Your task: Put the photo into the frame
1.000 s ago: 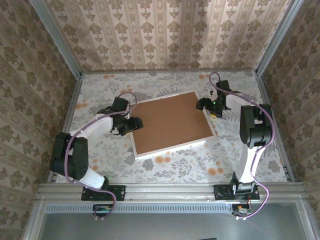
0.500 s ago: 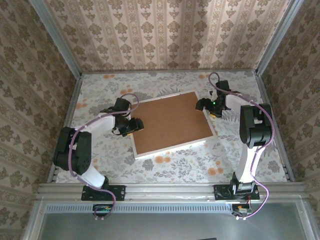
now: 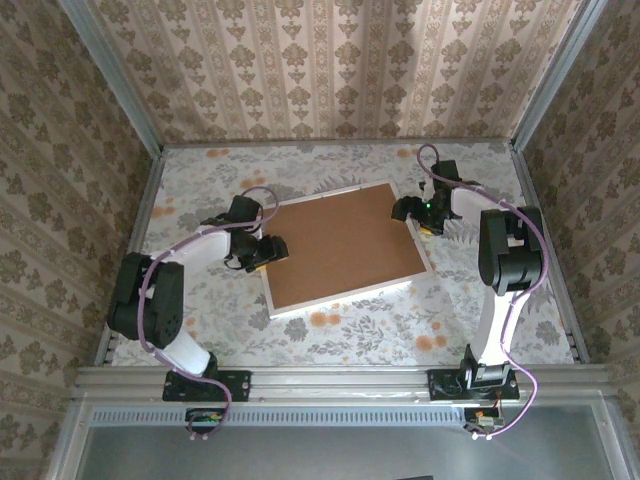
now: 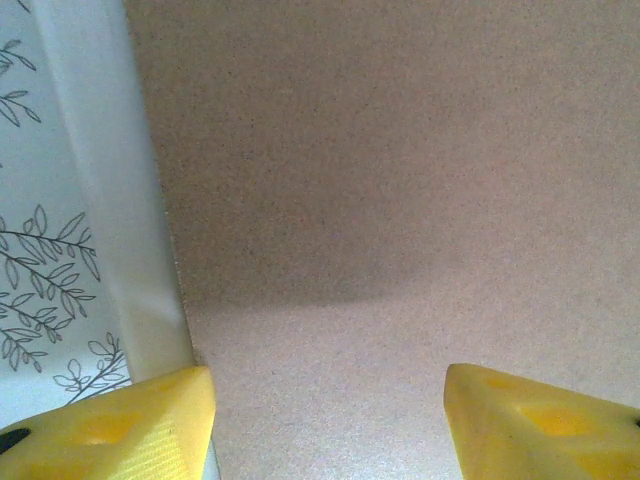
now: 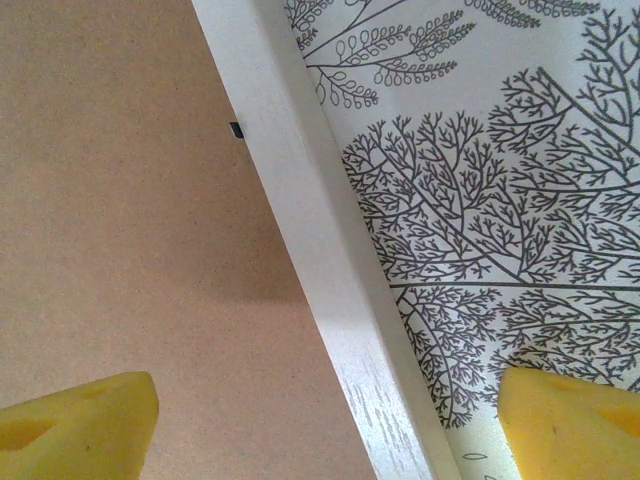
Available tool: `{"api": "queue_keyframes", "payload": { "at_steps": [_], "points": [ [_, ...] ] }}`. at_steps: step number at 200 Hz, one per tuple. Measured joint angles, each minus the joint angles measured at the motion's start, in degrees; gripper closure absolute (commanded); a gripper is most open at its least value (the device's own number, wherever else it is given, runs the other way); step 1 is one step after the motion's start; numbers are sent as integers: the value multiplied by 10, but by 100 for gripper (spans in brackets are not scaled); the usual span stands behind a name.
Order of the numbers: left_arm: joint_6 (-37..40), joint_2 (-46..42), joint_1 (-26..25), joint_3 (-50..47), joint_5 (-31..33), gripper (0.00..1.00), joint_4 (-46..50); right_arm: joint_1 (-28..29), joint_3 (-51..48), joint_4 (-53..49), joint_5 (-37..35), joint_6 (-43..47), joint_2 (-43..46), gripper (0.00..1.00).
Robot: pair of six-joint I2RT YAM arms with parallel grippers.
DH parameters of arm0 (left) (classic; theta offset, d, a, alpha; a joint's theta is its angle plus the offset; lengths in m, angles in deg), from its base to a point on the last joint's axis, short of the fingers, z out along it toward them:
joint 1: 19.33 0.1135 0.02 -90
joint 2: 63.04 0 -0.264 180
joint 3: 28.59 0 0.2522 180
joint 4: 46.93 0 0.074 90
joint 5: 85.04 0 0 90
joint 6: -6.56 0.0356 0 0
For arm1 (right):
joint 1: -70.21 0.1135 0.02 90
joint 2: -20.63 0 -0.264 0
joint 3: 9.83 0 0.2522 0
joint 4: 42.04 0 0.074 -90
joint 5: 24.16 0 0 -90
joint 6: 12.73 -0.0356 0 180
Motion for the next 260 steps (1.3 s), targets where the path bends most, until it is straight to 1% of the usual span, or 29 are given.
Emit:
{"api": "queue_keyframes", "payload": {
  "at_steps": [43, 113, 161, 202, 260],
  "points": [
    [5, -5, 1, 0, 15, 34, 5, 0, 1, -2, 1, 2, -1, 11],
    [5, 14, 4, 1, 8, 35, -4, 0, 2, -2, 1, 2, -2, 11],
    [4, 19, 4, 1, -14, 36, -20, 0, 9, -11, 1, 2, -7, 12],
    [1, 31, 3, 8, -37, 37, -33, 0, 12, -14, 3, 4, -8, 16],
    [-2, 33, 3, 10, -39, 39, -33, 0, 23, -28, 3, 6, -16, 18]
  ]
}}
